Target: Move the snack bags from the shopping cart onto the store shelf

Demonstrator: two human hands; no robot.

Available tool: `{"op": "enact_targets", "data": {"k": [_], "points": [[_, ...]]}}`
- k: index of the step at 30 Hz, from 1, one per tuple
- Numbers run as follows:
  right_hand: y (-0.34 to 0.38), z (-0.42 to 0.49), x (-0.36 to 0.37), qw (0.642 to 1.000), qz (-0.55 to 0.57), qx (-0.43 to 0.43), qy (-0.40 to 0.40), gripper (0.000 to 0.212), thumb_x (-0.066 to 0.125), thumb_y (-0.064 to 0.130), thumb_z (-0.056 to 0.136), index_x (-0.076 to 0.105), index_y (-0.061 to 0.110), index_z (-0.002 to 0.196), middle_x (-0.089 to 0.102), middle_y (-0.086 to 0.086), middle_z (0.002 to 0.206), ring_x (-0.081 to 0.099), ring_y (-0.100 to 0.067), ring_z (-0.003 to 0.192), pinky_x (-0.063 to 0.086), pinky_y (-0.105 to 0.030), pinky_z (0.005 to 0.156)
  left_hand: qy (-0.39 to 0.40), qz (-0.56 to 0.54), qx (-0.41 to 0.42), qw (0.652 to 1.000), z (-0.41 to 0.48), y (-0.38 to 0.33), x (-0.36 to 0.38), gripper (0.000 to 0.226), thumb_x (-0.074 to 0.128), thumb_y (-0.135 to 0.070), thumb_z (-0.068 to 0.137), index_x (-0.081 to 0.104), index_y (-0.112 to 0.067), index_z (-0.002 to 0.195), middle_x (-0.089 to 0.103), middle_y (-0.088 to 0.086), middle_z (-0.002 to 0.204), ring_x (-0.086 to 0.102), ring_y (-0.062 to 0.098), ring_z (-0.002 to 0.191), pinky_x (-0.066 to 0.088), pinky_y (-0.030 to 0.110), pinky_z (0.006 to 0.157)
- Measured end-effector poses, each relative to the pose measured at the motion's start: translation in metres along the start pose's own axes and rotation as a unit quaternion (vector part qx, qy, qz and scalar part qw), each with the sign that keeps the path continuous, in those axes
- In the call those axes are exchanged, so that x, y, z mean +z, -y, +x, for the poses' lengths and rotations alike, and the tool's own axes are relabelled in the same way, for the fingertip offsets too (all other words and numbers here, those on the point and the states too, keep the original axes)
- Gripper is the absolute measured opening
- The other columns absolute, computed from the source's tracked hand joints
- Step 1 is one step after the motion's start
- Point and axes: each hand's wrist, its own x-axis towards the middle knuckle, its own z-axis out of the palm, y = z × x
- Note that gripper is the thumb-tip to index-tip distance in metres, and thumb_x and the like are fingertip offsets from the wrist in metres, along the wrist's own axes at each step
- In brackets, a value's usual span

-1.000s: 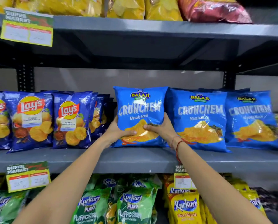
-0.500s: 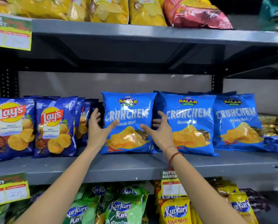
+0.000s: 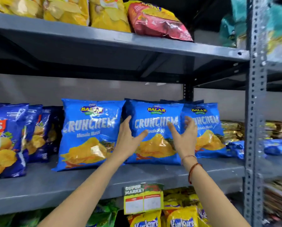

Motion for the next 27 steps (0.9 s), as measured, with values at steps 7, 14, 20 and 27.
{"op": "enact_targets", "data": {"k": [7, 14, 20, 27], "points": [[-0.032, 0.014, 0.001, 0.972, 0.072, 0.167, 0.149, 0.069, 0.045, 0.058, 0.090, 0.031, 0.020, 0.145, 0.045, -0.006, 0.144, 0.046, -0.020, 0.123, 0.034, -0.034, 0.100, 0.070, -0.148, -0.223, 0.961, 0.018, 0.019, 0.026, 0.114, 0.080, -0.045, 0.060, 0.007, -0.023, 0.145, 0.035, 0.004, 0.148, 0.037, 0.026, 0.132, 0.032, 0.047, 0.110], [-0.039, 0.027, 0.021, 0.976, 0.121, 0.122, 0.132, 0.058, 0.043, 0.046, 0.096, 0.038, 0.012, 0.142, 0.046, 0.006, 0.117, 0.039, -0.007, 0.105, 0.028, -0.024, 0.093, 0.001, -0.198, -0.203, 0.959, 0.013, 0.028, 0.040, 0.110, 0.085, -0.030, 0.057, 0.017, -0.020, 0.143, 0.045, 0.006, 0.139, 0.045, 0.024, 0.124, 0.039, 0.046, 0.106], [-0.052, 0.033, 0.027, 0.970, 0.130, 0.121, 0.164, 0.043, 0.044, 0.048, 0.095, 0.047, 0.021, 0.128, 0.057, 0.004, 0.117, 0.056, -0.008, 0.097, 0.041, -0.027, 0.090, -0.031, -0.156, -0.179, 0.971, 0.007, 0.026, 0.046, 0.102, 0.083, -0.031, 0.062, 0.019, -0.019, 0.141, 0.048, 0.005, 0.136, 0.049, 0.022, 0.120, 0.041, 0.045, 0.104], [-0.041, 0.025, 0.013, 0.989, 0.079, 0.098, 0.076, 0.058, 0.053, 0.049, 0.090, 0.043, 0.013, 0.134, 0.059, -0.009, 0.116, 0.055, -0.022, 0.102, 0.038, -0.028, 0.082, -0.079, -0.014, -0.135, 0.988, -0.015, 0.013, 0.048, 0.097, 0.074, -0.037, 0.071, 0.011, -0.021, 0.144, 0.024, 0.009, 0.148, 0.026, 0.028, 0.135, 0.031, 0.044, 0.106]]}}
